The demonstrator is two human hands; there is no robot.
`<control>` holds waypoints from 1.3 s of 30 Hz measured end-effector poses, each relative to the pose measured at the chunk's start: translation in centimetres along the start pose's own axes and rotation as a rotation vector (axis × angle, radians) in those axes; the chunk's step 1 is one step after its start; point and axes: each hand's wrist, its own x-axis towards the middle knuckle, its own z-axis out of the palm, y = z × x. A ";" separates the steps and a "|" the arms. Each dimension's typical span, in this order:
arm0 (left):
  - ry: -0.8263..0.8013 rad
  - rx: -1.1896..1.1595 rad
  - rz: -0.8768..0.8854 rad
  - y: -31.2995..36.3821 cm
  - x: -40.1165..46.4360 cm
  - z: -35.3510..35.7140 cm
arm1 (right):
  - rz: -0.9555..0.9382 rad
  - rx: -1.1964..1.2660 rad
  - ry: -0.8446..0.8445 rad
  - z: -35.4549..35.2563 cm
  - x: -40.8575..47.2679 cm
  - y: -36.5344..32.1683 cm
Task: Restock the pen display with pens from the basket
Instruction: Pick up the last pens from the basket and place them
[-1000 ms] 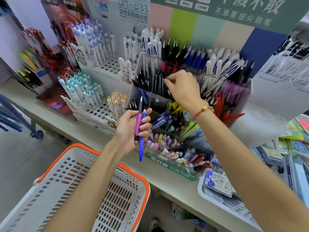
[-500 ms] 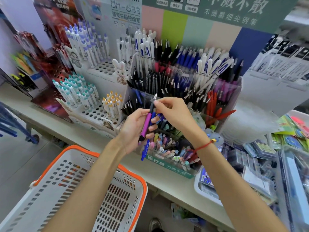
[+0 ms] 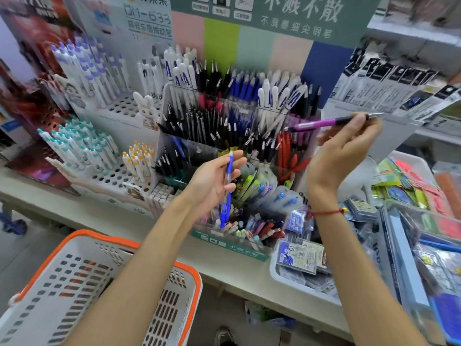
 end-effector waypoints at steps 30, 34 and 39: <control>0.123 0.494 0.559 1.0 -1.0 -0.8 | 0.144 -0.229 -1.000 2.4 -3.4 -1.7; 0.066 0.476 0.595 1.5 -0.7 -0.4 | 0.021 -0.263 -1.072 2.7 -2.7 -1.6; 0.076 0.716 0.651 3.0 0.5 -0.7 | -0.063 -0.109 -0.762 3.1 -0.8 -1.6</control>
